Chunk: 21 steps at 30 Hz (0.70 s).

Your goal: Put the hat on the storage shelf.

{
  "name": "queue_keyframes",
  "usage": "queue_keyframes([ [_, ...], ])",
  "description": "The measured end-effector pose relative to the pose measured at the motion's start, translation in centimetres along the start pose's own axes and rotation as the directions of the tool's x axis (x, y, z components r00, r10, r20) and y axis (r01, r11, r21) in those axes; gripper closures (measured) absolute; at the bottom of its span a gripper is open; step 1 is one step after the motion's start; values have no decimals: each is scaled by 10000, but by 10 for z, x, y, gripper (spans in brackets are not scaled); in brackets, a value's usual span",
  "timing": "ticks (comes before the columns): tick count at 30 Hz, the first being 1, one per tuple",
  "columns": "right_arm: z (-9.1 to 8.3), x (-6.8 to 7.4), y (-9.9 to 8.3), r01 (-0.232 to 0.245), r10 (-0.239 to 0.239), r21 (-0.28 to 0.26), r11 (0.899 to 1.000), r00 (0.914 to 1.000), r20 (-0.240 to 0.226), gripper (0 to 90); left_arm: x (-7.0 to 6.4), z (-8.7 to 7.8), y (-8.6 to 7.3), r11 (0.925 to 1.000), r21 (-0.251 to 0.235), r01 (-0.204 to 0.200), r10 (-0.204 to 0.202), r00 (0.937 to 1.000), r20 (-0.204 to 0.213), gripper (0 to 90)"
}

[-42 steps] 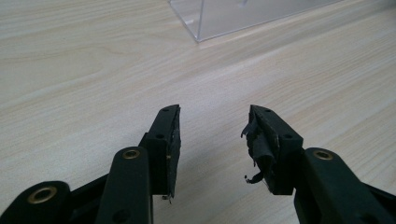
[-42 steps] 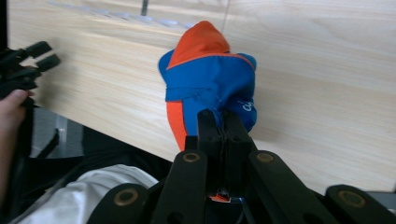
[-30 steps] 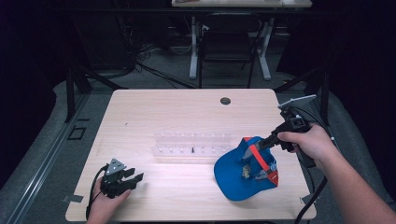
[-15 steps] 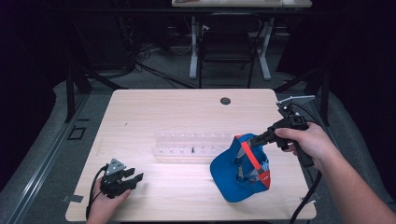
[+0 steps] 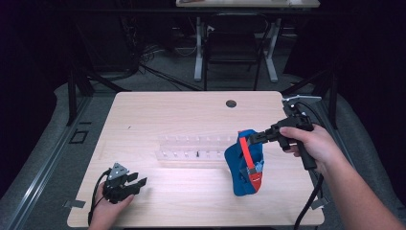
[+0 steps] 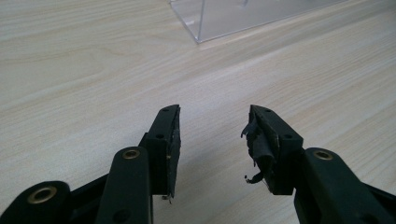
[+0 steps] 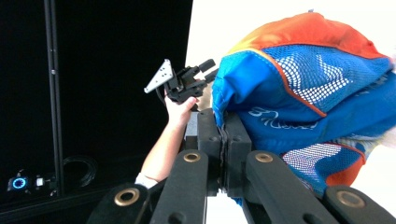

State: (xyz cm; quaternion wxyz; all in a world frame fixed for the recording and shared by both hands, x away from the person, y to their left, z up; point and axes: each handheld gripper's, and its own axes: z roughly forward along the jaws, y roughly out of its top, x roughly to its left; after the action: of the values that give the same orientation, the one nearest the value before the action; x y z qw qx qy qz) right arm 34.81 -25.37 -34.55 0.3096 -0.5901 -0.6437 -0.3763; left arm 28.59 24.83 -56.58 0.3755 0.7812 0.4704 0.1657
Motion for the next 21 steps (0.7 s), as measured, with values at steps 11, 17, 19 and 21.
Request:
queue_keyframes([
  [11,2,11,2,185,-223,-565,9982,9974,-678,891,-1,1,0,10000,-60,8,-8,10000,58,543],
  [17,1,28,6,443,-510,-680,9967,9936,-1010,891,-1,1,0,10000,-39,4,-4,10000,77,539],
  [19,1,33,7,479,-557,-734,9961,9927,-1072,891,-1,1,0,10000,-60,9,-9,10000,84,538],
  [21,0,38,8,598,-674,-702,9957,9915,-1109,891,-1,1,0,10000,-54,-5,6,10000,80,538],
])
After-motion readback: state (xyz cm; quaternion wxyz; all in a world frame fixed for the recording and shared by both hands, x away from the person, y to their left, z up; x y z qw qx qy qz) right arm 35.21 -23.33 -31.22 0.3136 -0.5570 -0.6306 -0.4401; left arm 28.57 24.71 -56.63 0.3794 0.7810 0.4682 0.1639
